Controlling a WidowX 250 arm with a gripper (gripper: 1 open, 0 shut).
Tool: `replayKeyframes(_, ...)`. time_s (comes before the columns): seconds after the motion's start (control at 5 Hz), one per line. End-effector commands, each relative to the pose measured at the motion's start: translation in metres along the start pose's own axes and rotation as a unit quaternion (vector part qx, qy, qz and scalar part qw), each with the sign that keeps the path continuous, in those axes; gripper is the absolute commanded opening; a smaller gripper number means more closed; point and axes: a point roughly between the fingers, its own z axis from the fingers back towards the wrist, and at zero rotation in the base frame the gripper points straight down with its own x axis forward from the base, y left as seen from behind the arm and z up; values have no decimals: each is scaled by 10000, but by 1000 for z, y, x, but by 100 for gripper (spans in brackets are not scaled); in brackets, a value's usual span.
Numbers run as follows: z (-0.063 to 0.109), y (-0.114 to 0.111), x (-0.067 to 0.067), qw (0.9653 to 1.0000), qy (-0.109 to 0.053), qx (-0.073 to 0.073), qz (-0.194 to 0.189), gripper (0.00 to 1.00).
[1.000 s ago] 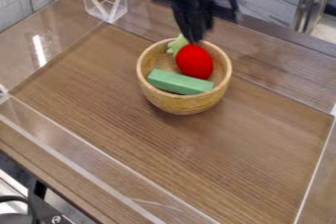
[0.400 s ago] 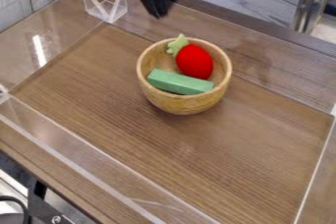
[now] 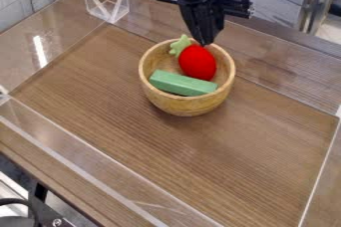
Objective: Move the red fruit to the left
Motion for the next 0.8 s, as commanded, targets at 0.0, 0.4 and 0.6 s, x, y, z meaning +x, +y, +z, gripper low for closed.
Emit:
replayKeyframes(0.0, 26, 16, 15, 9991, -372, 73, 183, 0)
replayKeyframes(0.4, 36, 20, 4, 9986, -433, 93, 277, 0)
replayKeyframes(0.6, 20, 13, -3, 9985, -352, 162, 396, 0)
